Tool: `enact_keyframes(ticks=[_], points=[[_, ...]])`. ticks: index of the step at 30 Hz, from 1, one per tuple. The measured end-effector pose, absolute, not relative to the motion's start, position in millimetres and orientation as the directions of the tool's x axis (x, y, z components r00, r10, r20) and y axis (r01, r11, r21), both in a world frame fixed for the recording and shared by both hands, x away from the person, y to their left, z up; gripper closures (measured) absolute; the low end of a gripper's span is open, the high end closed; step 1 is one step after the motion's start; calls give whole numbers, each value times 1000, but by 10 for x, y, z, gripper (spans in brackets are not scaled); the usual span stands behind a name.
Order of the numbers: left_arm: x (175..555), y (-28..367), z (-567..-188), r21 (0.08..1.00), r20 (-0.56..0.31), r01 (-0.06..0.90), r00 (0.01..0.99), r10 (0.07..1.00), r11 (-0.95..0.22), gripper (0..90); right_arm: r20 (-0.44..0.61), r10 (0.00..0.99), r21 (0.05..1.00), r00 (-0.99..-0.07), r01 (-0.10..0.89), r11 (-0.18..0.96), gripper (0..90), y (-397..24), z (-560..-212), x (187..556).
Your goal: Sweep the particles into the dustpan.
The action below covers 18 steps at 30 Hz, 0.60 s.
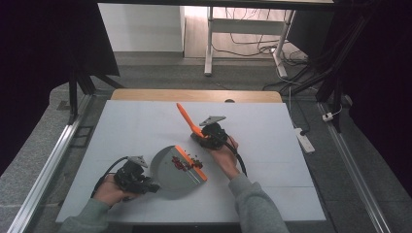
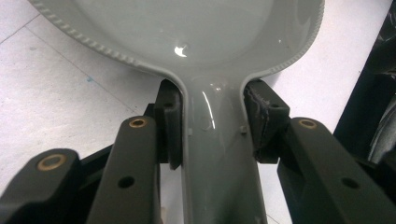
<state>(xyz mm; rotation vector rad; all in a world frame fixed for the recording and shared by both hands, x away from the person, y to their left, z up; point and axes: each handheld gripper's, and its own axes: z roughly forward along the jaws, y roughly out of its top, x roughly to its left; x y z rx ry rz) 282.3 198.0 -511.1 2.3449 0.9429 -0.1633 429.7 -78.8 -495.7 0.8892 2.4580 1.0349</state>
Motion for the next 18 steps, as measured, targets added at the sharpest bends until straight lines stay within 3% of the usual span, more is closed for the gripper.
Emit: enact_keyframes(ticks=[8,18], points=[[2821,1977,-5111,486,-322,666,738,593,-566,615,-74,694,715,-716,447,538,709,-778,-5003,4487],[2822,1975,-5113,484,-320,664,741,590,-570,614,-109,608,671,-787,393,629,709,-669,-4983,4403]])
